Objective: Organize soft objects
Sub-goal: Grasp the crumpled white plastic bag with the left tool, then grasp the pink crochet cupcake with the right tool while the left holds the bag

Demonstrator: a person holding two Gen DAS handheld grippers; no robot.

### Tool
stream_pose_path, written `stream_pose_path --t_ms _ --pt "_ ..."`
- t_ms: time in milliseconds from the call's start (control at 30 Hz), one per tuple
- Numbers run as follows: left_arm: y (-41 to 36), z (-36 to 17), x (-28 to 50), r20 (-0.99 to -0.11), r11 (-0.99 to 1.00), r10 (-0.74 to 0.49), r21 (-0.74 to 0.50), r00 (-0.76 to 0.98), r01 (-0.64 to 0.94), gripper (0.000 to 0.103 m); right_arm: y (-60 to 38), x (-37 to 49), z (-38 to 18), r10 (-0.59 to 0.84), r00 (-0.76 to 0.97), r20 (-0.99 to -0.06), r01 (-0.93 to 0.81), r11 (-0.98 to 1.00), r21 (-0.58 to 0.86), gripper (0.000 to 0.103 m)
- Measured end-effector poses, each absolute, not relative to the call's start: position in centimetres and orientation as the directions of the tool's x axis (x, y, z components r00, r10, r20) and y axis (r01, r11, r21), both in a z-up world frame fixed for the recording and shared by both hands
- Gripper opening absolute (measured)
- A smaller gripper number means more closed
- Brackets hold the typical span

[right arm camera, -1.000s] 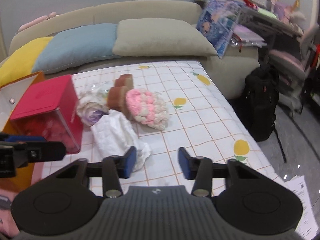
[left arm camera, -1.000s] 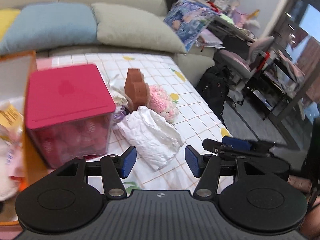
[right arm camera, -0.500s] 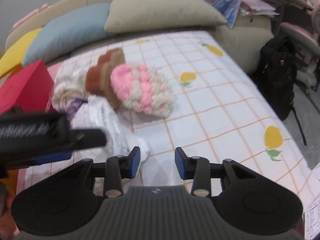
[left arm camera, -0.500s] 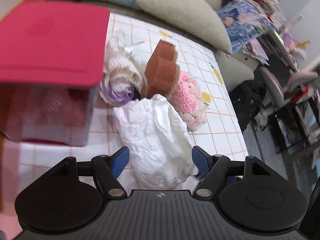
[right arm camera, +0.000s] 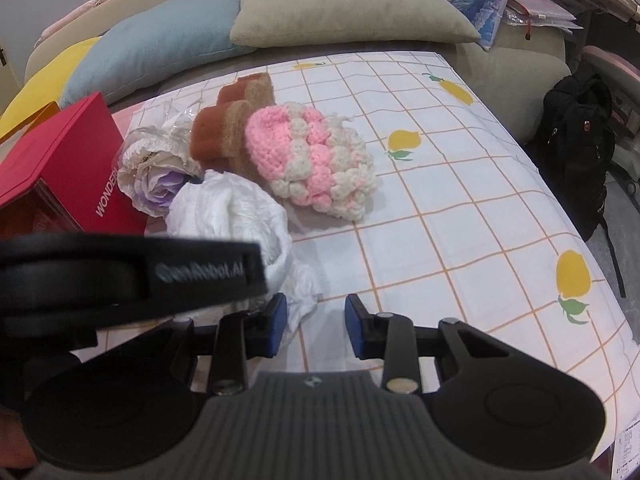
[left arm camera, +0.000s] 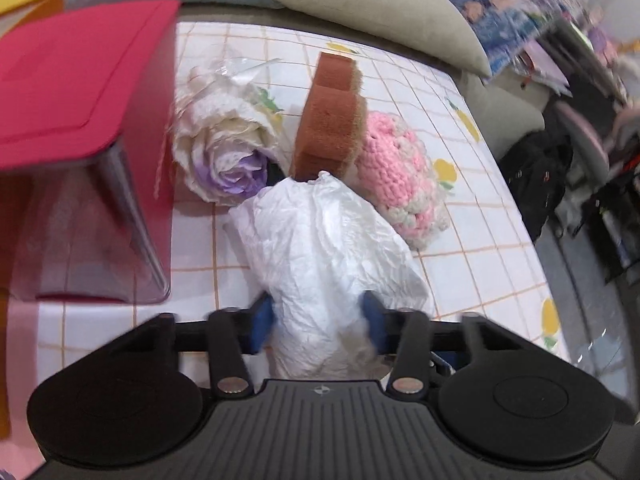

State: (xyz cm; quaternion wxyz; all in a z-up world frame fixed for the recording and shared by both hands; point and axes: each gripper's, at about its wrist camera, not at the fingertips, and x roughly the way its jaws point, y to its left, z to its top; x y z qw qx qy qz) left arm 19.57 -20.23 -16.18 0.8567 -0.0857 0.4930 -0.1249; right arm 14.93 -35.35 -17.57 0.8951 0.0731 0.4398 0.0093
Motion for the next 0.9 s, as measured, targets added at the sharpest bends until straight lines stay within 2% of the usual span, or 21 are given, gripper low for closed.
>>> stream_pose_path --t_ms 133,200,400,533,600,700,767,867,900 --pt "-20.2 -16.1 19.5 -0.824 0.952 -0.307 -0.256 0.476 0.17 0.016 -35.5 14.8 -17.4 0.082 0.618 -0.782 0.051 0.988 0.143 0.033" --pt "-19.9 -15.7 19.3 -0.817 0.95 -0.31 -0.249 0.486 0.188 0.012 -35.8 14.7 -17.2 0.081 0.625 -0.776 0.061 0.986 0.152 0.033" --pt "-18.8 -13.4 18.0 -0.788 0.952 -0.288 -0.172 0.544 0.255 0.012 -36.6 13.9 -15.9 0.041 0.676 -0.736 0.106 0.982 0.153 0.033" --pt "-18.4 -12.9 17.0 -0.785 0.953 -0.25 -0.095 0.567 0.288 0.012 -37.6 13.2 -14.7 0.012 0.722 -0.692 0.144 0.975 0.168 0.042" --pt "-18.5 -13.1 16.6 -0.79 0.944 -0.242 -0.056 0.563 0.326 0.012 -38.1 13.2 -14.5 -0.009 0.729 -0.685 0.17 0.971 0.167 0.042" --pt "-19.5 -13.5 16.0 -0.799 0.911 -0.188 0.076 0.572 0.406 0.012 -37.7 14.3 -14.8 -0.015 0.714 -0.7 0.154 0.979 0.136 0.042" --pt "-19.7 -13.9 16.0 -0.812 0.896 -0.192 0.084 0.551 0.436 0.013 -37.1 14.7 -14.9 -0.003 0.722 -0.691 0.114 0.987 0.114 0.045" --pt "-18.9 -13.9 16.7 -0.814 0.913 -0.27 -0.047 0.514 0.404 0.025 -36.3 15.7 -15.3 0.009 0.731 -0.682 0.055 0.996 0.072 0.045" --pt "-18.8 -13.7 16.7 -0.805 0.918 -0.28 -0.066 0.523 0.39 0.038 -36.2 16.0 -15.5 0.011 0.731 -0.682 0.045 0.997 0.064 0.045"
